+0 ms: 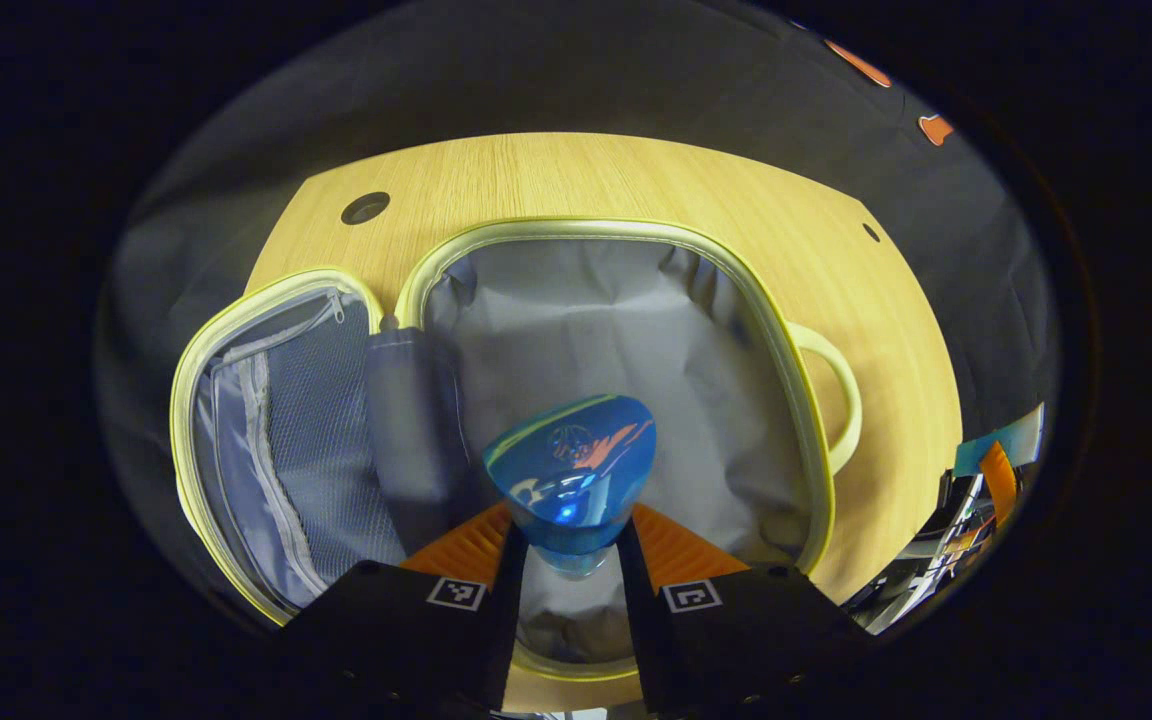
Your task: First open the suitcase, pack the skin care products into it, and then close the suitcase.
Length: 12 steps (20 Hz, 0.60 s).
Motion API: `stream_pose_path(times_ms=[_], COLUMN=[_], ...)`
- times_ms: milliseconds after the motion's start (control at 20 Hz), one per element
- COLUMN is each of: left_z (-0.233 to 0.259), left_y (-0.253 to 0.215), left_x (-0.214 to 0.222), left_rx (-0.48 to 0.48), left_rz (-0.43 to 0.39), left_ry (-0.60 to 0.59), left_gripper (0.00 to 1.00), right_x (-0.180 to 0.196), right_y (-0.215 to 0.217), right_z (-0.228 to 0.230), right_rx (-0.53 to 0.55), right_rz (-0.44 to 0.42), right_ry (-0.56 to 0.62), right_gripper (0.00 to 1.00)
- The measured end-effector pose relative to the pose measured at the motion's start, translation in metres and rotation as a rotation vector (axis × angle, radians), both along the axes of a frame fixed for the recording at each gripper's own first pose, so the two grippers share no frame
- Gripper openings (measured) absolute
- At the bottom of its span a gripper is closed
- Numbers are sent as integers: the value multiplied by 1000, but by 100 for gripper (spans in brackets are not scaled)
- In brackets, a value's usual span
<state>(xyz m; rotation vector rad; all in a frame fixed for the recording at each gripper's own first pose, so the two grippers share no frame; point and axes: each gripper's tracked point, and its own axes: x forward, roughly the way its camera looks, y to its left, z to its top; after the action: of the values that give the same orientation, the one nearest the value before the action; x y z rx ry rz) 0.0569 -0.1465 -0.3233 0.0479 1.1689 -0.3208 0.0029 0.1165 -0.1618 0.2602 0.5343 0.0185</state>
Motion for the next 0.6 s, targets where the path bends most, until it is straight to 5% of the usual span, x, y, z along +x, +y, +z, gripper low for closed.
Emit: stream_pose_path(times_ms=[400,600], left_z=[-5,19], left_y=[-7,-18], left_x=[11,4], left_rx=[9,-62], left_rz=[14,33], left_ry=[-16,-84], left_gripper=[57,96], right_x=[-2,-3], right_y=[0,9], right_z=[3,14], right_rx=[9,9], right_rz=[7,40], right_ry=[13,-1], right_gripper=[40,40])
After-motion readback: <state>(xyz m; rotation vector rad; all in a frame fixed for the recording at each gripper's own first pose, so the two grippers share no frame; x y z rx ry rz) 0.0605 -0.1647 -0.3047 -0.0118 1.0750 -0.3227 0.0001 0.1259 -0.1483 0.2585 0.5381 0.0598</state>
